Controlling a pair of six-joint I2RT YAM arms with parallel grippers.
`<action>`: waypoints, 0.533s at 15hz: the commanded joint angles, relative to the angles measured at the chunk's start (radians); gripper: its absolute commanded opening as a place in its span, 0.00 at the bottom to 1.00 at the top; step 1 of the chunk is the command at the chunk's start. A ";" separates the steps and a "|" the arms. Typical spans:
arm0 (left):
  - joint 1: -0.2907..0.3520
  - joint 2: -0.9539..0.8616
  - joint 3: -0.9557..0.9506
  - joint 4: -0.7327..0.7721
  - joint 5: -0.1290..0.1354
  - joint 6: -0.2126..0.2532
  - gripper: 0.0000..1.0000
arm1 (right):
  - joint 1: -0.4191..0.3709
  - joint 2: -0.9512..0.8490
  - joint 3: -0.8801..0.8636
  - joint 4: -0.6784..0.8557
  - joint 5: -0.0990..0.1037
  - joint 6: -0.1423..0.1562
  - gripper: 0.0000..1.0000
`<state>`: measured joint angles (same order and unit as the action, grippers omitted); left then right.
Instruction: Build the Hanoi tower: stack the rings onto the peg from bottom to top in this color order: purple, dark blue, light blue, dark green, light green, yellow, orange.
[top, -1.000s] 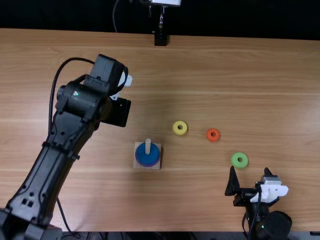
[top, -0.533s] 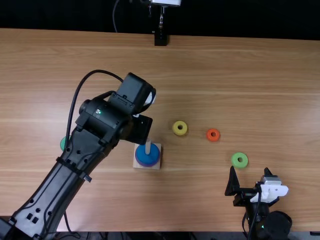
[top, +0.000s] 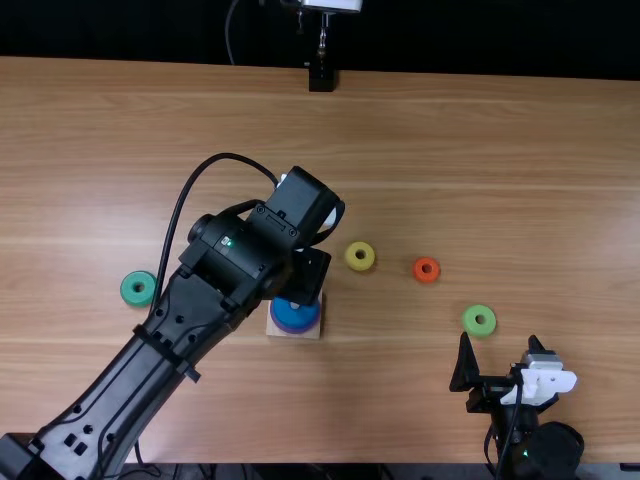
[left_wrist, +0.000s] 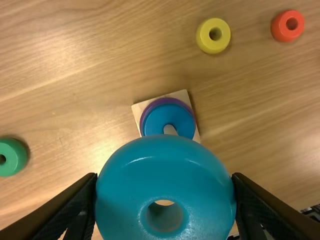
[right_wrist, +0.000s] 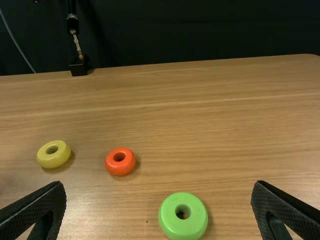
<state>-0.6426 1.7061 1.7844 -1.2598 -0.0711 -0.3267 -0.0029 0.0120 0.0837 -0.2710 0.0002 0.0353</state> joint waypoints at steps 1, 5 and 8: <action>-0.020 -0.003 -0.016 0.006 -0.002 -0.023 0.00 | -0.014 -0.012 -0.070 -0.071 0.011 0.005 1.00; -0.031 0.004 -0.016 0.010 -0.002 -0.023 0.00 | -0.014 -0.012 -0.070 -0.071 0.011 0.005 1.00; -0.032 0.026 -0.016 0.010 -0.002 -0.023 0.00 | -0.014 -0.012 -0.070 -0.071 0.011 0.005 1.00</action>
<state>-0.6621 1.7157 1.7844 -1.2526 -0.0715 -0.3420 -0.0029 0.0120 0.0841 -0.2714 -0.0002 0.0357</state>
